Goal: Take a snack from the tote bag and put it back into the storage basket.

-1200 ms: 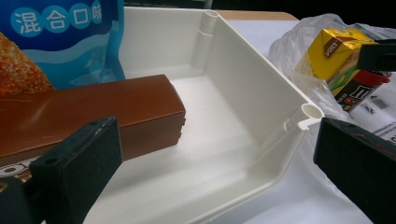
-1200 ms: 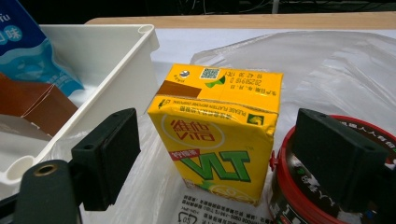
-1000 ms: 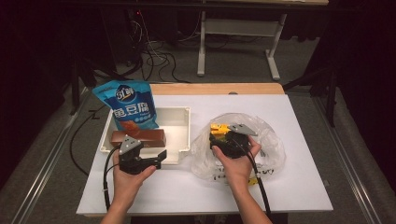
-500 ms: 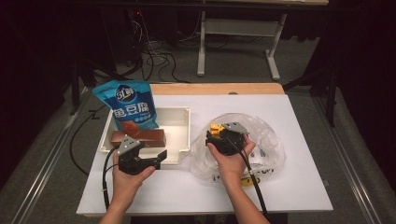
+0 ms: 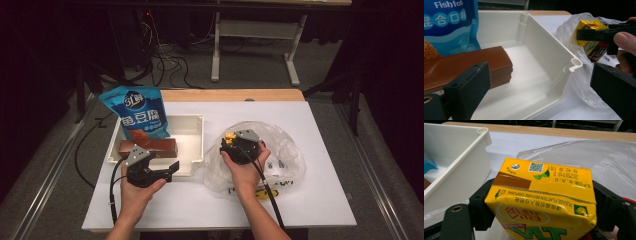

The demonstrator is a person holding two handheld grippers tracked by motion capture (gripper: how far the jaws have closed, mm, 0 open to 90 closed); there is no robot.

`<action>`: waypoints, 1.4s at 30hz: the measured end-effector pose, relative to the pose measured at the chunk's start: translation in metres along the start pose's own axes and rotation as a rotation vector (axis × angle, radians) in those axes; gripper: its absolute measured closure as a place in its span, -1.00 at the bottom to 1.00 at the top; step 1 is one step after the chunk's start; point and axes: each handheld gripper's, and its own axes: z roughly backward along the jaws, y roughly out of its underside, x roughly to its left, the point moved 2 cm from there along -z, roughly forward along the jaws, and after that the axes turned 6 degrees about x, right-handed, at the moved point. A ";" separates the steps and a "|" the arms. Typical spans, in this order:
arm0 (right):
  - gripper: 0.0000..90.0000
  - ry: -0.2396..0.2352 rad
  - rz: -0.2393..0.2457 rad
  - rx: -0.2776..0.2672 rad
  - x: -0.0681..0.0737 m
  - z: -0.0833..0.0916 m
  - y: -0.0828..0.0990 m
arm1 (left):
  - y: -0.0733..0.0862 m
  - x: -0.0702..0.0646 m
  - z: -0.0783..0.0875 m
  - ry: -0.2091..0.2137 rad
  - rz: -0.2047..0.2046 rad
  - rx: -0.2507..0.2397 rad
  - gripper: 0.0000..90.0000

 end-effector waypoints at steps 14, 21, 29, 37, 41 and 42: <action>-0.34 -0.093 0.074 -0.008 -0.007 0.010 -0.001 | -0.003 -0.010 0.004 0.086 -0.090 -0.040 -0.90; -0.34 -0.146 0.078 -0.047 -0.010 0.028 -0.010 | -0.003 -0.017 0.000 0.108 -0.108 -0.036 -0.90; -0.34 -0.203 0.104 -0.054 -0.014 0.046 -0.019 | -0.008 -0.026 -0.003 0.139 -0.112 -0.065 -0.82; -0.34 -0.263 0.110 -0.056 -0.018 0.059 -0.025 | -0.013 -0.042 -0.013 0.158 -0.160 -0.069 -0.68; -0.34 -0.281 0.110 -0.063 -0.020 0.066 -0.026 | -0.016 -0.055 -0.021 0.172 -0.185 -0.068 -0.66; -0.34 -0.285 0.110 -0.067 -0.020 0.067 -0.026 | -0.017 -0.059 -0.024 0.174 -0.191 -0.068 -0.66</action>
